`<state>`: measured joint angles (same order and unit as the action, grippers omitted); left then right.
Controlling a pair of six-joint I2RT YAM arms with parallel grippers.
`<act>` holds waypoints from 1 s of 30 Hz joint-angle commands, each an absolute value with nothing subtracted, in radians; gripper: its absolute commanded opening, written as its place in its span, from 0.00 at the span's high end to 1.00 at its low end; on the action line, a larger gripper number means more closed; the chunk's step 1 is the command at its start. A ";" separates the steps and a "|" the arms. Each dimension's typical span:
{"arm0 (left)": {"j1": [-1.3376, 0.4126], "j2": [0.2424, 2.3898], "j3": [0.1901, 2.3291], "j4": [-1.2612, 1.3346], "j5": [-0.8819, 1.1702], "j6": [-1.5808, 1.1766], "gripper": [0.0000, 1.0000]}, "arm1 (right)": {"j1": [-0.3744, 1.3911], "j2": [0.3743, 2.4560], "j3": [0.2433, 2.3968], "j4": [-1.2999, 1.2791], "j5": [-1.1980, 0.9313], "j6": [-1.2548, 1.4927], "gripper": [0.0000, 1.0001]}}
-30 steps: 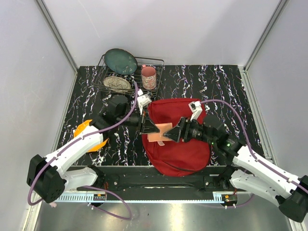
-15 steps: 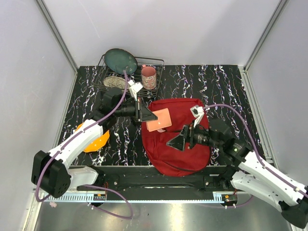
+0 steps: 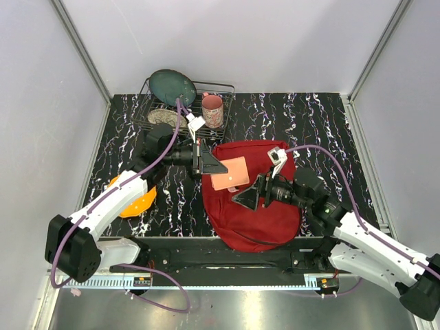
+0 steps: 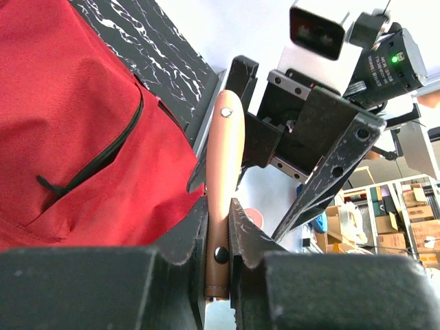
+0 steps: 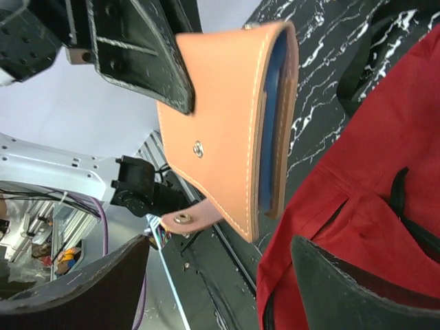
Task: Pack the student bag
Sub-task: Place the personal item in the student bag.
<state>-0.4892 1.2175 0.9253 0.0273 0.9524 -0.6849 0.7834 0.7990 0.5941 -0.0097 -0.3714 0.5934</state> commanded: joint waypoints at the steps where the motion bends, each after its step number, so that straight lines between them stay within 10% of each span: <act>1: -0.502 1.206 0.928 0.115 1.012 -0.704 1.00 | 0.782 0.804 0.617 0.110 -0.311 0.606 0.13; 14: -0.577 1.227 0.907 0.193 1.045 -0.732 1.00 | 0.782 0.750 0.551 0.249 -0.241 0.661 0.31; 26: -0.615 1.247 0.891 0.192 1.035 -0.715 1.00 | 0.782 0.730 0.531 0.278 -0.284 0.719 1.00; 30: -0.618 1.250 0.891 0.189 1.026 -0.707 0.49 | 0.782 0.707 0.529 0.253 -0.255 0.729 1.00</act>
